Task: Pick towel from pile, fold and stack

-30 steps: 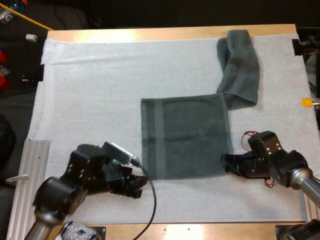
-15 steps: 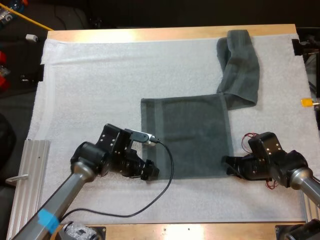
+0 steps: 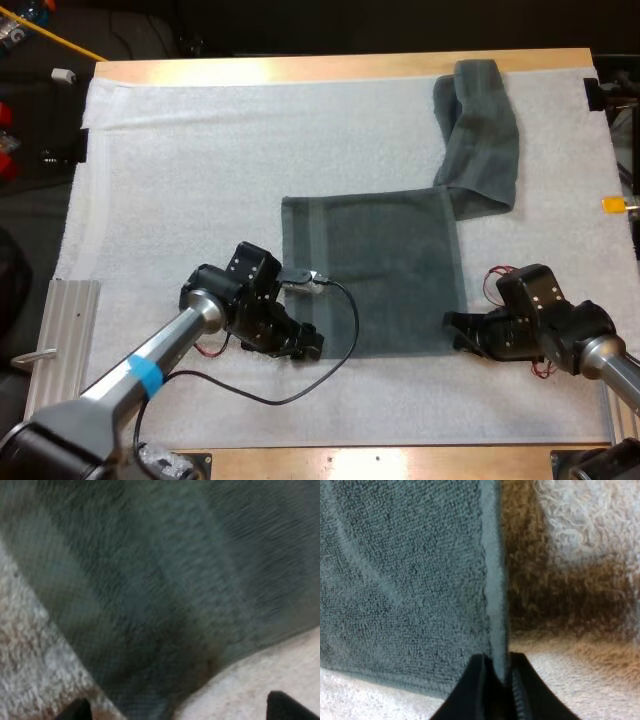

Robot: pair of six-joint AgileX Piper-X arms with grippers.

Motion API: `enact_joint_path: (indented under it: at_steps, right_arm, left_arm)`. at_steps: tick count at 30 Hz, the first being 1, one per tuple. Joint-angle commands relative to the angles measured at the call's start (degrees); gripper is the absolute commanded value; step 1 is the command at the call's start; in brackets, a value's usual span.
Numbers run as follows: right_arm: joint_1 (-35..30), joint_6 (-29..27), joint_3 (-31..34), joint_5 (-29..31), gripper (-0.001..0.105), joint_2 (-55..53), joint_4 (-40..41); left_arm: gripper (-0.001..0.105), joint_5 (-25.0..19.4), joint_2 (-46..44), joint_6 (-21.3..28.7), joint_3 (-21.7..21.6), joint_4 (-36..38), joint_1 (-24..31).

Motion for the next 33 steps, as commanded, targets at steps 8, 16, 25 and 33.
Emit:
enact_joint_path:
  at_steps: [8, 16, 25, 33]
  right_arm:
    - [-0.2, -0.9, -0.1, 0.3, 0.0, -0.3, 0.3]
    - [-0.2, -0.9, -0.1, 0.3, 0.0, -0.3, 0.3]
    - [-0.2, -0.9, -0.1, 0.3, 0.0, -0.3, 0.3]
    - [-0.2, -3.0, -0.3, -2.3, 0.0, -0.5, 1.5]
  left_arm:
    - [0.067, 1.4, 3.1, -0.4, 0.1, -1.9, -0.3]
    - [0.067, 6.0, 3.1, -0.5, 0.1, -4.9, -0.3]
    - [0.027, 3.4, 3.1, -1.0, 0.1, -5.4, -0.3]
    - [0.0, 1.5, 2.7, 0.8, 0.1, -2.1, -0.6]
